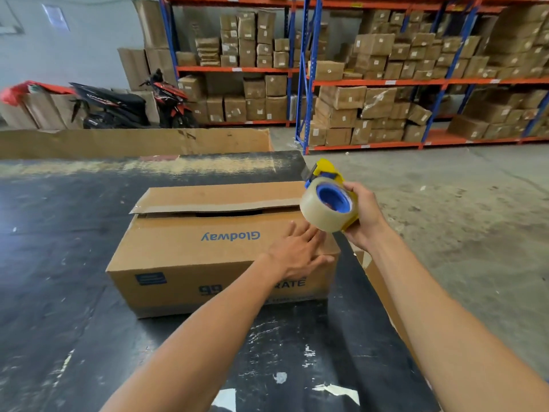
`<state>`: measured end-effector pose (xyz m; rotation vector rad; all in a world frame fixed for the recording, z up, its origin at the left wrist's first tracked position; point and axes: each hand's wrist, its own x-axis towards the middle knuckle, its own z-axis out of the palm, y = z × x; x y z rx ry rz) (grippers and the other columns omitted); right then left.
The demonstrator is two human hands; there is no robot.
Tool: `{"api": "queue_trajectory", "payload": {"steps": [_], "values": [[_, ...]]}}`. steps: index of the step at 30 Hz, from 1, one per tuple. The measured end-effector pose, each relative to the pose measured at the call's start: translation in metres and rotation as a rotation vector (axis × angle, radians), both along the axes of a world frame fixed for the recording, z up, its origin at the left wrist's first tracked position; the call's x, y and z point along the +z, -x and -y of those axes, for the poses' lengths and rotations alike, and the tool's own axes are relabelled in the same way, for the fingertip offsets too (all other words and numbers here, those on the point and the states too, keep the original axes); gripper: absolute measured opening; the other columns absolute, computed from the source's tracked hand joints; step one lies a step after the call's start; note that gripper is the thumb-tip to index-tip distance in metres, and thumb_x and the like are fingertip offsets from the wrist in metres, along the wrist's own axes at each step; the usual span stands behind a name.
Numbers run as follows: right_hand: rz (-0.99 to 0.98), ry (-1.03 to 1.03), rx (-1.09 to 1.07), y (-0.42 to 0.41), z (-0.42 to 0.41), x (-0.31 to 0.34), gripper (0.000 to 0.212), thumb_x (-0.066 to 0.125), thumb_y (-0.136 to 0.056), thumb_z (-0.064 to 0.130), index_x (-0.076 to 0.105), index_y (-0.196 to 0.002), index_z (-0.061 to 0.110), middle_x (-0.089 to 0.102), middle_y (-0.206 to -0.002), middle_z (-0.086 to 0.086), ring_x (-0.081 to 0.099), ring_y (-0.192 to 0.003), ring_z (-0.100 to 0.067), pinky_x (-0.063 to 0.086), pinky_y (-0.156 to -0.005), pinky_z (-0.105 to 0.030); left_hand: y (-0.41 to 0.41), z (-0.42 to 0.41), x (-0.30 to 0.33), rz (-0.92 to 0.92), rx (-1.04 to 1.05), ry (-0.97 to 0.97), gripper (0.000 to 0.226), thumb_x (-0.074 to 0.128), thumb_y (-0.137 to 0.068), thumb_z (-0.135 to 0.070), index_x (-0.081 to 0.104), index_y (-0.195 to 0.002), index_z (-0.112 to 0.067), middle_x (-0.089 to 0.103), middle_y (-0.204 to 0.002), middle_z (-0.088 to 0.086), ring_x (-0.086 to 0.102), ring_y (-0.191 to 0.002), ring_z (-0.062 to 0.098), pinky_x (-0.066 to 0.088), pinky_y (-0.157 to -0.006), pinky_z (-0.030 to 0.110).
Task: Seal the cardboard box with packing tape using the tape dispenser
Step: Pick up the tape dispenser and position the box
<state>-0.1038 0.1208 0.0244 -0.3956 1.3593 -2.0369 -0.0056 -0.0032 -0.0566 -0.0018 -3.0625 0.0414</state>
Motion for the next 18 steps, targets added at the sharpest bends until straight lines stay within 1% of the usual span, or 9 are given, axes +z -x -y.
{"api": "queue_trajectory", "payload": {"steps": [3, 5, 6, 8, 11, 13, 15, 17, 18], "values": [[-0.078, -0.076, 0.067, -0.011, 0.028, 0.012, 0.028, 0.052, -0.096, 0.034, 0.072, -0.094, 0.015, 0.066, -0.075, -0.002, 0.056, -0.062, -0.014, 0.044, -0.061, -0.028, 0.002, -0.01, -0.001, -0.021, -0.011, -0.049, 0.078, 0.028, -0.1, -0.063, 0.024, -0.155, -0.009, 0.023, -0.164, 0.013, 0.016, -0.152, 0.031, 0.01, -0.122, 0.051], [-0.199, -0.145, 0.087, -0.02, 0.043, 0.017, 0.023, 0.057, -0.094, 0.037, 0.074, -0.09, 0.02, 0.067, -0.071, 0.003, 0.059, -0.065, -0.012, 0.048, -0.063, -0.028, -0.001, -0.005, 0.001, -0.038, -0.004, -0.113, 0.078, 0.033, -0.099, -0.064, 0.026, -0.154, -0.009, 0.023, -0.164, 0.014, 0.019, -0.151, 0.032, 0.013, -0.122, 0.049], [-0.269, -0.169, 0.085, -0.025, 0.05, 0.018, 0.02, 0.06, -0.092, 0.039, 0.075, -0.096, 0.025, 0.073, -0.08, 0.005, 0.066, -0.076, -0.01, 0.051, -0.072, -0.026, -0.006, 0.0, 0.002, -0.063, -0.015, -0.152, 0.078, 0.036, -0.098, -0.064, 0.029, -0.153, -0.009, 0.025, -0.163, 0.015, 0.022, -0.15, 0.033, 0.016, -0.121, 0.049], [-0.39, -0.214, 0.034, -0.03, 0.059, 0.019, 0.032, 0.068, -0.08, 0.046, 0.075, -0.108, 0.034, 0.077, -0.105, 0.009, 0.069, -0.101, -0.008, 0.051, -0.093, -0.03, -0.025, 0.014, 0.004, -0.109, -0.053, -0.205, 0.077, 0.042, -0.097, -0.062, 0.033, -0.153, -0.01, 0.028, -0.163, 0.014, 0.025, -0.15, 0.031, 0.017, -0.122, 0.047], [-0.546, -0.229, 0.002, -0.035, 0.064, 0.028, 0.038, 0.071, -0.078, 0.049, 0.074, -0.114, 0.042, 0.073, -0.115, 0.012, 0.064, -0.11, -0.008, 0.048, -0.103, -0.036, -0.067, 0.048, 0.01, -0.133, 0.026, -0.384, 0.071, 0.048, -0.098, -0.056, 0.035, -0.154, -0.013, 0.033, -0.161, 0.006, 0.026, -0.149, 0.022, 0.018, -0.123, 0.038], [-0.635, -0.198, 0.038, -0.039, 0.067, 0.032, 0.04, 0.073, -0.083, 0.048, 0.071, -0.122, 0.041, 0.07, -0.123, 0.013, 0.061, -0.115, -0.007, 0.046, -0.103, -0.034, -0.091, 0.071, 0.023, -0.135, 0.18, -0.691, 0.057, 0.052, -0.101, -0.042, 0.042, -0.15, -0.015, 0.047, -0.152, 0.004, 0.044, -0.138, 0.019, 0.034, -0.113, 0.029], [-0.734, -0.146, 0.126, -0.047, 0.07, 0.035, 0.044, 0.075, -0.084, 0.049, 0.067, -0.127, 0.042, 0.067, -0.128, 0.015, 0.06, -0.12, -0.006, 0.046, -0.105, -0.034, -0.107, 0.091, 0.045, -0.163, 0.345, -1.202, 0.045, 0.05, -0.103, -0.031, 0.049, -0.144, -0.013, 0.056, -0.145, 0.006, 0.056, -0.127, 0.019, 0.044, -0.103, 0.025], [-0.885, -0.147, 0.183, -0.054, 0.076, 0.035, 0.046, 0.076, -0.083, 0.051, 0.065, -0.128, 0.048, 0.067, -0.123, 0.017, 0.061, -0.113, -0.004, 0.049, -0.099, -0.031, -0.122, 0.108, 0.072, -0.297, 0.493, -1.654, 0.047, 0.042, -0.105, -0.039, 0.056, -0.134, -0.005, 0.064, -0.133, 0.016, 0.063, -0.119, 0.03, 0.05, -0.102, 0.039], [-0.993, -0.174, 0.181, -0.058, 0.078, 0.035, 0.046, 0.076, -0.083, 0.052, 0.063, -0.127, 0.051, 0.066, -0.115, 0.014, 0.062, -0.104, -0.004, 0.051, -0.092, -0.028, -0.13, 0.115, 0.084, -0.364, 0.538, -1.796, 0.053, 0.038, -0.105, -0.045, 0.058, -0.128, -0.001, 0.067, -0.126, 0.02, 0.066, -0.115, 0.035, 0.05, -0.101, 0.045]]}}
